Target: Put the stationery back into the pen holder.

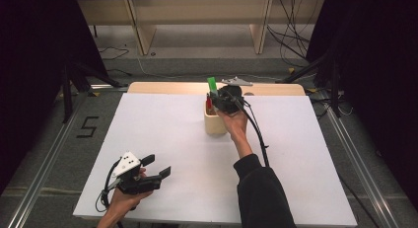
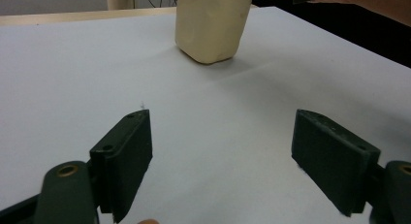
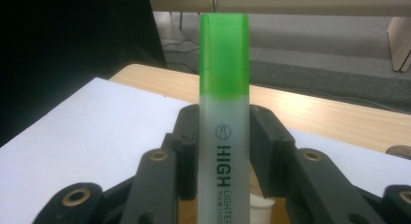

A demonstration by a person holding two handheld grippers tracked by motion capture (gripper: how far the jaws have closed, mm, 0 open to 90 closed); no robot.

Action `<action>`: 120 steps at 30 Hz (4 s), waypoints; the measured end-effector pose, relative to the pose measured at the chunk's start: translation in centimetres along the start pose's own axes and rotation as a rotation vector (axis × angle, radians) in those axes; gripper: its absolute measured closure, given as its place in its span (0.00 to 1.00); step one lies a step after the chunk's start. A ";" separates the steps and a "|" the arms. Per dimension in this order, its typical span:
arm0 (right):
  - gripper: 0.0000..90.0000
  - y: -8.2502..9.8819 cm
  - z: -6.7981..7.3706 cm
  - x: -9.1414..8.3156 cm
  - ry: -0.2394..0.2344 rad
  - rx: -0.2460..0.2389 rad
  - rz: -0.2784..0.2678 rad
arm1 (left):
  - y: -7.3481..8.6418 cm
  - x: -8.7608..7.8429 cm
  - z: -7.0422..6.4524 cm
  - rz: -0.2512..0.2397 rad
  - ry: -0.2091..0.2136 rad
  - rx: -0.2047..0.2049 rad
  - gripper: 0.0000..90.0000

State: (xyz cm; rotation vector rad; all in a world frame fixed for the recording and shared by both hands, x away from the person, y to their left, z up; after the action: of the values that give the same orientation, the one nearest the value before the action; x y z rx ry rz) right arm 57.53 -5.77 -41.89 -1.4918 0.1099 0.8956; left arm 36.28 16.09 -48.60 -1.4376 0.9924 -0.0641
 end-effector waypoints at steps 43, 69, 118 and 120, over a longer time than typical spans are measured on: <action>0.41 2.4 -0.4 -4.2 -0.072 0.006 -0.041 | 0.1 0.1 0.1 0.012 -0.006 0.007 0.24; 0.33 8.4 1.7 -10.8 -0.219 -0.131 -0.012 | 0.2 0.4 0.4 0.022 0.004 -0.009 0.24; 0.25 17.4 0.5 -16.2 -0.247 -0.188 0.016 | 0.5 0.3 -0.6 0.065 0.057 0.037 0.24; 0.26 17.7 0.4 -16.4 -0.249 -0.186 0.011 | 0.5 0.2 -0.7 0.066 0.060 0.041 0.24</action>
State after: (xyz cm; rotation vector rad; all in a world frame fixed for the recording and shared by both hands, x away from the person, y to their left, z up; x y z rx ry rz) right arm 36.03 -15.63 -46.61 -1.5383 -0.1518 1.1169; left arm 35.74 15.48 -49.02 -1.3706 1.0814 -0.0792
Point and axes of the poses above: each handheld gripper's, and its own axes: x roughly forward along the jaws, y roughly out of its underside, z roughly to its left, the point moved 7 cm from there along x, roughly forward along the jaws, and after that the axes turned 10 degrees about z, right-handed, at the moved point
